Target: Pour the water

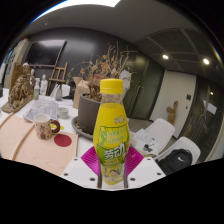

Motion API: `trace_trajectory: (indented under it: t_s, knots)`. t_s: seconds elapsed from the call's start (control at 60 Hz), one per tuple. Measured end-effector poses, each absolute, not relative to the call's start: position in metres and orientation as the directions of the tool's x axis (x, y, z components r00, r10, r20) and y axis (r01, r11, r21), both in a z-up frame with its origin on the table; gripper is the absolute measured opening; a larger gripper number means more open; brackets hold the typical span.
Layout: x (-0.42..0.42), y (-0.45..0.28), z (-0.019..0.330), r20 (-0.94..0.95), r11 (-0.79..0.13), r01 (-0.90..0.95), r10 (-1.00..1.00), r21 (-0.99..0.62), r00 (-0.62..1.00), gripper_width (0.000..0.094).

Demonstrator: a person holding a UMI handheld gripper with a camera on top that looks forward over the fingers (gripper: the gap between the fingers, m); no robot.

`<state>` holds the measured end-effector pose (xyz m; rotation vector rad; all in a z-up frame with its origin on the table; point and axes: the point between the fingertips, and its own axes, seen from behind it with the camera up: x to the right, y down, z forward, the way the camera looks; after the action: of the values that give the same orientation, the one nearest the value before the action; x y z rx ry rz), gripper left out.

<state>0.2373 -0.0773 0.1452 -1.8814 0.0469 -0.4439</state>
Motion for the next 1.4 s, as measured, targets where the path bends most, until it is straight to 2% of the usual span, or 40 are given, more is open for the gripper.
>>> trace_trajectory:
  t_s: [0.183, 0.333, 0.45, 0.55, 0.717, 0.867, 1.0, 1.1, 1.25, 1.333, 1.4]
  knots:
    - [0.206, -0.013, 0.205, 0.567, -0.388, 0.456, -0.248, -0.801, 0.785, 0.0286]
    - [0.167, 0.051, 0.225, 0.804, -0.417, 0.696, -0.18, -0.585, 0.567, 0.0287]
    - [0.138, 0.096, 0.22, 0.941, -0.403, 0.852, -0.089, -0.334, 0.327, 0.0285]
    - [0.117, 0.126, 0.208, 0.996, -0.354, 0.931, -0.018, -0.091, 0.09, 0.0285]
    - [0.107, 0.152, 0.183, 0.976, -0.295, 0.93, 0.06, 0.219, -0.211, 0.0284]
    - [0.102, 0.159, 0.17, 0.924, -0.24, 0.892, 0.088, 0.383, -0.373, 0.0282]
    - [0.107, 0.157, 0.174, 0.935, -0.259, 0.899, 0.095, 0.354, -0.341, 0.0284]
    - [0.107, 0.151, 0.187, 0.976, -0.298, 0.929, 0.072, 0.217, -0.205, 0.0285]
    - [0.109, 0.137, 0.217, 0.967, -0.374, 0.894, -0.03, -0.246, 0.253, 0.029]
    - [0.109, 0.132, 0.227, 0.85, -0.379, 0.769, -0.109, -0.515, 0.516, 0.029]
    - [0.105, 0.131, 0.223, 0.697, -0.363, 0.619, -0.139, -0.697, 0.703, 0.029]
